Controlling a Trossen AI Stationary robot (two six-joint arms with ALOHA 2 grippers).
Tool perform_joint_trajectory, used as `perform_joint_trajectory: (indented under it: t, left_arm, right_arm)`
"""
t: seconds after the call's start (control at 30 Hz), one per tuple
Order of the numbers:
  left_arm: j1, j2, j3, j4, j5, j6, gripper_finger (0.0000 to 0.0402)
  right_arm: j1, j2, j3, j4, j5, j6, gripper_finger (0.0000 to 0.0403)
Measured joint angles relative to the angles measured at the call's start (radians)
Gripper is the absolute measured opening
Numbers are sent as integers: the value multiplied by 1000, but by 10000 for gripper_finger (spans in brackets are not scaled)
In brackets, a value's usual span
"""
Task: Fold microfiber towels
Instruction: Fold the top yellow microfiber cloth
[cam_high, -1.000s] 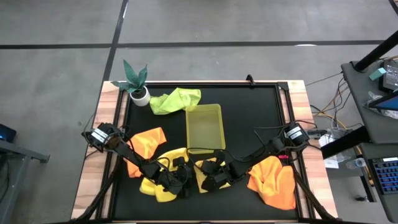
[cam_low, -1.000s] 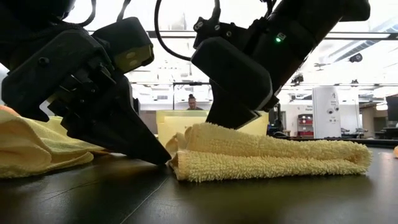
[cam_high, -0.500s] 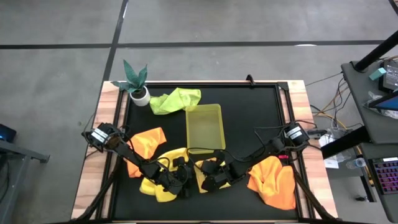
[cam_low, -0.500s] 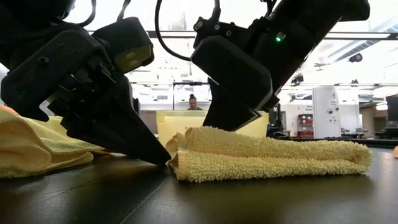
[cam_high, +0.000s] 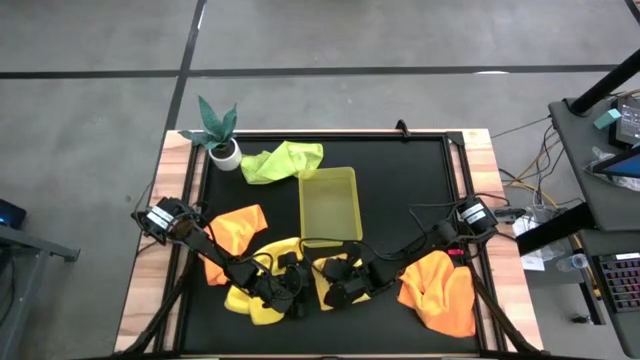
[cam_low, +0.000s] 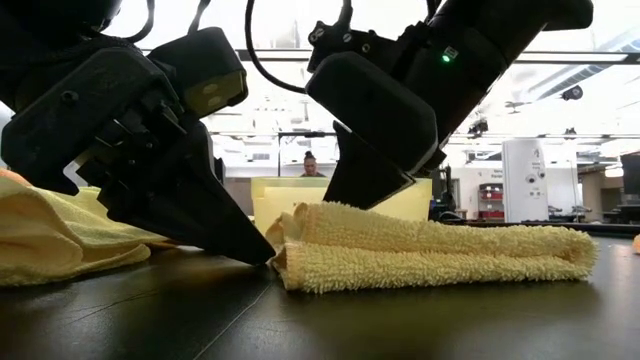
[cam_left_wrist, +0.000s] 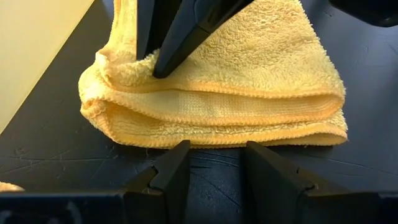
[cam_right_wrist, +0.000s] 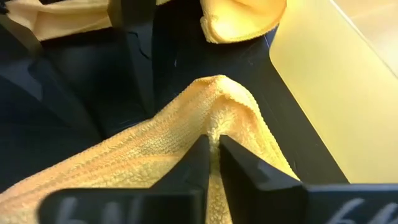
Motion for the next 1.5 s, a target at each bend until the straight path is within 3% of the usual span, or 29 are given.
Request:
perform_joint_trajectory:
  t: [0.57,1.5]
  left_arm:
    - [-1,0,0,0,0,0,141]
    - [0,0,-2,4,-2,0,141]
  right_arm:
    - [5,-46,45,-136,0,-5,9]
    - [-26,6,42,49,6,-22,9]
